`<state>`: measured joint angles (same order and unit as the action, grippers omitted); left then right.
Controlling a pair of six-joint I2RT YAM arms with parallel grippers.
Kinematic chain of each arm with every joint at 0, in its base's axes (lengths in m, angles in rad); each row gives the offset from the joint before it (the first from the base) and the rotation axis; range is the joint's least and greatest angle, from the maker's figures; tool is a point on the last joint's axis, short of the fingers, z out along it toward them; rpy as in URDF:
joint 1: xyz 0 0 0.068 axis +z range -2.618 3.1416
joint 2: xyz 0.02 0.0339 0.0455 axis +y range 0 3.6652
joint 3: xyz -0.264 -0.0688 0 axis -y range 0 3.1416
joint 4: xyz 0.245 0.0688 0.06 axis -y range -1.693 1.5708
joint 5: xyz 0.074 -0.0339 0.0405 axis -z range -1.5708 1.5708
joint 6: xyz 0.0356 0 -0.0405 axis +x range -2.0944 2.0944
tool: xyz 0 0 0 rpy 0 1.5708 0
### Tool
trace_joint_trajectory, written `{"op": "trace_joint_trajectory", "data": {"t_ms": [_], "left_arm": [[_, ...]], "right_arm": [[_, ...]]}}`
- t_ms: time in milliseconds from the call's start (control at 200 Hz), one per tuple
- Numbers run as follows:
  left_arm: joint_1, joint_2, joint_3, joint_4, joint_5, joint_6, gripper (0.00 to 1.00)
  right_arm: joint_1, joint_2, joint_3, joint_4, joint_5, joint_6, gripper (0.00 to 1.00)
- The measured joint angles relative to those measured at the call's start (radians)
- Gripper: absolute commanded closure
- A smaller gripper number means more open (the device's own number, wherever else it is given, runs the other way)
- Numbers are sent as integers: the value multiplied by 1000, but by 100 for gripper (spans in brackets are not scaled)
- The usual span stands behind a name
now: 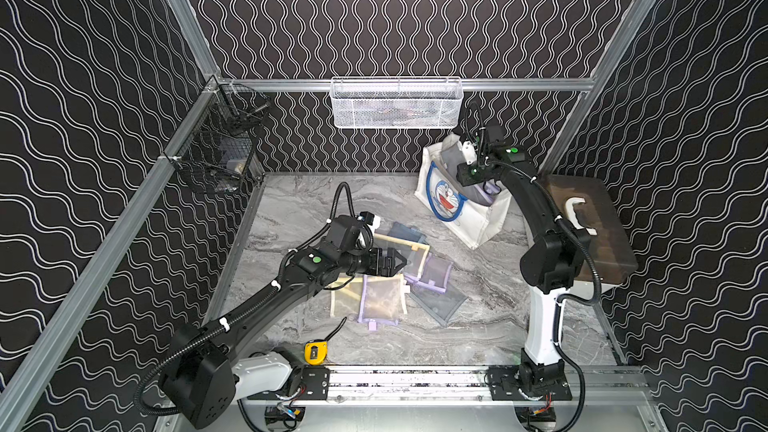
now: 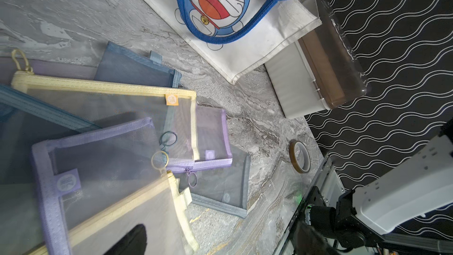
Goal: Put the pencil pouch into the canvas bag
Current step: Place the pencil pouch in the canvas bag.
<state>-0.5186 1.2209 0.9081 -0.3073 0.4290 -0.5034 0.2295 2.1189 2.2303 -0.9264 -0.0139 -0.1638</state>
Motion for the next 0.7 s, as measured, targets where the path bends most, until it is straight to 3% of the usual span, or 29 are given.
{"op": "trace_joint_trajectory", "data": {"t_ms": [75,165,260,701], "left_arm": [[0,0,-4,2,-3,-2,1],[0,0,-13,10,-4,-6,1],[0,-3,-20,21,-6,-21,1],[2,-11,2,-14,-5,12,1]], "right_arm": [[0,-5,-6,14,0,24,69],[0,-3,-10,15,3,46,88],[0,0,-10,15,5,53,100],[0,39,50,-81,-24,67,100]]}}
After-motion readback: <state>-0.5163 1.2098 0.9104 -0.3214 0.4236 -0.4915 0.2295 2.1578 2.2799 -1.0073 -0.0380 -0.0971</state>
